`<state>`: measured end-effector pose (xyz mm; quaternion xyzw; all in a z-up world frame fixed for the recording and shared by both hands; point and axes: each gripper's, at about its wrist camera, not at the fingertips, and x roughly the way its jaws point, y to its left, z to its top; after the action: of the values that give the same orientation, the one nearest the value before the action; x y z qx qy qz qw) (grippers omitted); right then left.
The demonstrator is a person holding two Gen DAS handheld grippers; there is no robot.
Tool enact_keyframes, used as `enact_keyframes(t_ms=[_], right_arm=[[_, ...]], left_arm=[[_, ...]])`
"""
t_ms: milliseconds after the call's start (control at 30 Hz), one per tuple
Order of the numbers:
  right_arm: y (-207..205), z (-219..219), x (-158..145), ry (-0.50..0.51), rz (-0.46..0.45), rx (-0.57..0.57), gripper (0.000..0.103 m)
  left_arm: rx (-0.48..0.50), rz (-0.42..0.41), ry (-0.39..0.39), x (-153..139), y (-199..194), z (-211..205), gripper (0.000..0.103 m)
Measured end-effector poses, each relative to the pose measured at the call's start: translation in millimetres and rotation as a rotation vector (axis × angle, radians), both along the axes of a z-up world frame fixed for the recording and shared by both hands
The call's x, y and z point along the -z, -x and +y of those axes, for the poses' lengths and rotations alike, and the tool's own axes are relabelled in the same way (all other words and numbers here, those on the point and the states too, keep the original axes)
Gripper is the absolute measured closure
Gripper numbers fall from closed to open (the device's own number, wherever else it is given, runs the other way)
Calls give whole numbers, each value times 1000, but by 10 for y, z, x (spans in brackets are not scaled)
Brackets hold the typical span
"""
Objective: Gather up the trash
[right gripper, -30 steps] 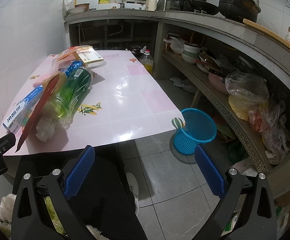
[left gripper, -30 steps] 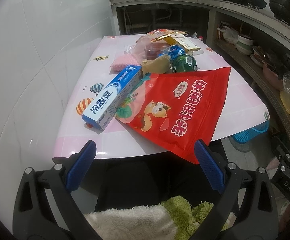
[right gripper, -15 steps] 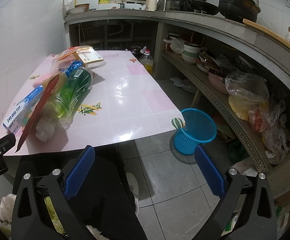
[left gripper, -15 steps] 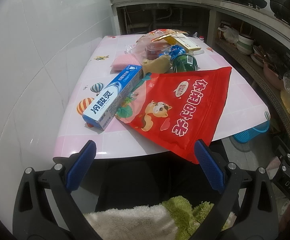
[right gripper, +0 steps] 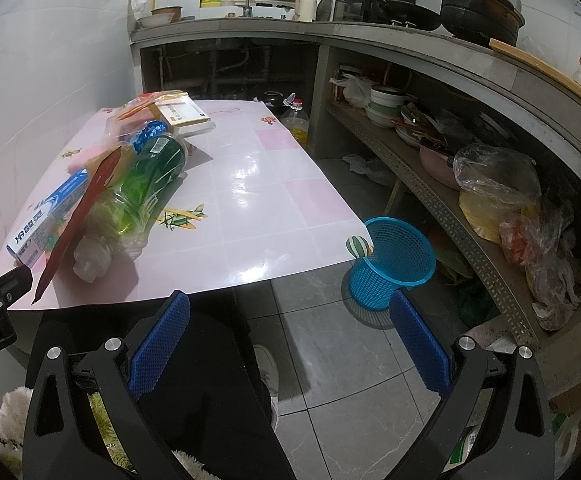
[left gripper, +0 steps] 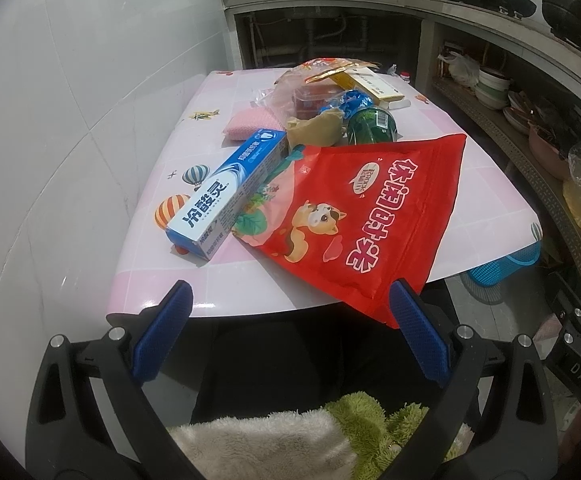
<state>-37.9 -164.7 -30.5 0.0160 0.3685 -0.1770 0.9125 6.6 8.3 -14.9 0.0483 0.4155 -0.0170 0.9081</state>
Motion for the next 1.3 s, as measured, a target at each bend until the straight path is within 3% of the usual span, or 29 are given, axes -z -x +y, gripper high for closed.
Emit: enact_keyframes(t_ms=[1300], right_arm=[[-63, 71, -33, -1, -7, -14, 6]], left_arm=[[-11, 3, -2, 8, -65, 92, 8]])
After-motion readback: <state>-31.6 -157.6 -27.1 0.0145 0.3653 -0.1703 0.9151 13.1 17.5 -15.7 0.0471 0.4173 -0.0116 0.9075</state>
